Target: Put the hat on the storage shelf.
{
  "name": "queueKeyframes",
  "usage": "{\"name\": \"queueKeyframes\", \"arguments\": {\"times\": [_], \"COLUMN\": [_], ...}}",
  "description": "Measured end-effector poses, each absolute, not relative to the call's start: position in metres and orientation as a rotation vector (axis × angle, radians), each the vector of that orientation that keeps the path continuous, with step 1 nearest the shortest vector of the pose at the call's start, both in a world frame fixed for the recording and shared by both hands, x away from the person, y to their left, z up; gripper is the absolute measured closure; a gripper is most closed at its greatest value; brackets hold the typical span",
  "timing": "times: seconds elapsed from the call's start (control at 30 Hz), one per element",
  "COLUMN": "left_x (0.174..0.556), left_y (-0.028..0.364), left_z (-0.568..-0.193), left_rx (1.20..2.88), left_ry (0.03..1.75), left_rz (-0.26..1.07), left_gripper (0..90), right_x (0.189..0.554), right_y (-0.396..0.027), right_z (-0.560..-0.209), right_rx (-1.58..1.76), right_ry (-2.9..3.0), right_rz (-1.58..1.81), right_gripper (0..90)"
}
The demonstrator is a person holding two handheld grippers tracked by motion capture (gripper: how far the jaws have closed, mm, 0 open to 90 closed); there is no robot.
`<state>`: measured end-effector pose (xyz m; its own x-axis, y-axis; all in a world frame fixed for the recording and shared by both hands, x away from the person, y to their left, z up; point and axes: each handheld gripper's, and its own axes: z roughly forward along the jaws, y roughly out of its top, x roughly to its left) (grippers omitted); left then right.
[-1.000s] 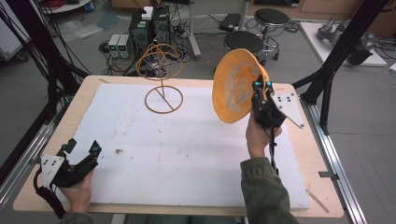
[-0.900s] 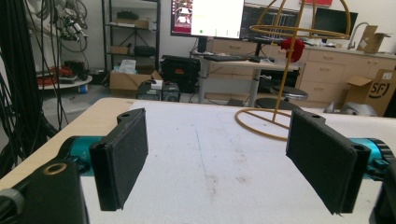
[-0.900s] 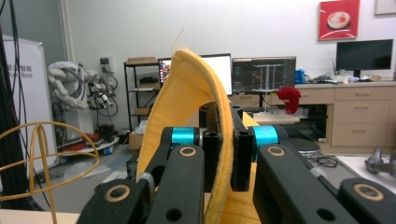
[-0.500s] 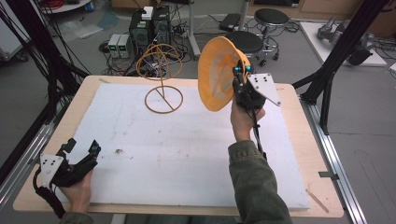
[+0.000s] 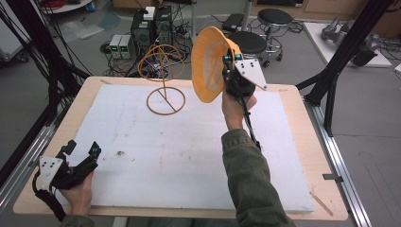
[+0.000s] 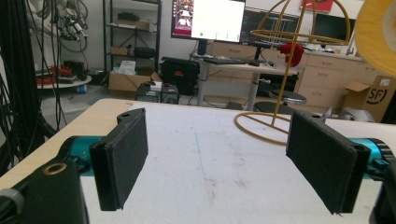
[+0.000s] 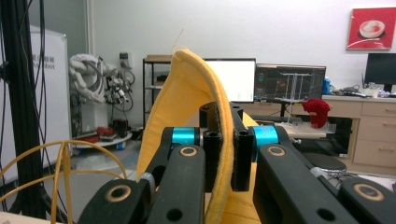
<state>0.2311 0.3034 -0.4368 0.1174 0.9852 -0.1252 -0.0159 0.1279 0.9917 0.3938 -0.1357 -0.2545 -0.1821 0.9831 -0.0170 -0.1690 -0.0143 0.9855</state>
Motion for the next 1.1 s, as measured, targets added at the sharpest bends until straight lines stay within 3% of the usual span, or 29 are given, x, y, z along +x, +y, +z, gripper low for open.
{"name": "queueKeyframes", "arguments": {"times": [0.63, 1.1], "left_x": [0.231, 0.232], "left_y": [0.305, 0.302], "left_z": [-0.436, -0.435], "left_rx": [1.134, 1.132], "left_ry": [1.159, 1.15], "left_rz": [1.036, 1.028], "left_gripper": [21.2, 21.2], "right_x": [0.433, 0.441], "right_y": [-0.086, -0.034], "right_z": [-0.243, -0.241], "right_rx": [0.946, 0.898], "right_ry": [1.246, 1.307], "right_rz": [1.358, 1.413], "right_gripper": [86.5, 86.5]}}
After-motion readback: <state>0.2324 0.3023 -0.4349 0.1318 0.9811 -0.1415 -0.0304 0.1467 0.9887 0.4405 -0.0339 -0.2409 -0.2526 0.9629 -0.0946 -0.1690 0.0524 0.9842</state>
